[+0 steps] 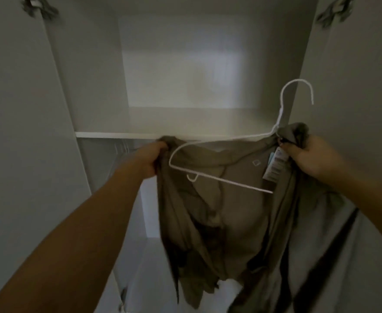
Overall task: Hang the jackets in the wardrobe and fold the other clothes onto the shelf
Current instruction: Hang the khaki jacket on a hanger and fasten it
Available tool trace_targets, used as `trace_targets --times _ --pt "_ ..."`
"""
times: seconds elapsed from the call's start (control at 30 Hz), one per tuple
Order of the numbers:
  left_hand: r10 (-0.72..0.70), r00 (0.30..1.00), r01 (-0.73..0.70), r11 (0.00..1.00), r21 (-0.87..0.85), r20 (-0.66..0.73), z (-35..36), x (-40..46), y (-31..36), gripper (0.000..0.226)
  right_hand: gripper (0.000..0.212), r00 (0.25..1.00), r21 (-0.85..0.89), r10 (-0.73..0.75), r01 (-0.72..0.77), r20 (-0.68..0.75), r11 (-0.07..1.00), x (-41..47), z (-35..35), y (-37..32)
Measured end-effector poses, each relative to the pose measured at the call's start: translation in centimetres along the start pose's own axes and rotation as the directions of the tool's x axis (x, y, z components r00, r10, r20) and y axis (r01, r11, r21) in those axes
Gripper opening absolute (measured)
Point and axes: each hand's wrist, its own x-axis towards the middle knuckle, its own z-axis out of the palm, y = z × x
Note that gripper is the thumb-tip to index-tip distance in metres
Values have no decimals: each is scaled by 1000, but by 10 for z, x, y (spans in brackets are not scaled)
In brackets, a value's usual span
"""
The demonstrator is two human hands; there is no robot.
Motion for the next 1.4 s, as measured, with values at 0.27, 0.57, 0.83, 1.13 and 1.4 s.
trace_targets --times 0.27,0.57,0.83,1.13,1.4 --pt "174 981 -190 938 289 82 41 -35 60 27 22 999 -375 -9 21 34 927 -8 36 -33" --pt "517 807 -507 360 783 284 74 -55 51 56 22 975 691 -8 -151 222 707 2 17 -83" --pt "529 753 -621 374 688 392 61 -42 53 43 50 949 665 -37 -191 312 722 15 10 -92" --pt "354 805 -594 486 642 477 38 -35 43 37 49 598 628 -287 -501 749 595 17 2 -67" --pt "440 713 -700 428 571 545 38 -33 52 29 26 706 483 -199 -226 680 846 25 12 -77"
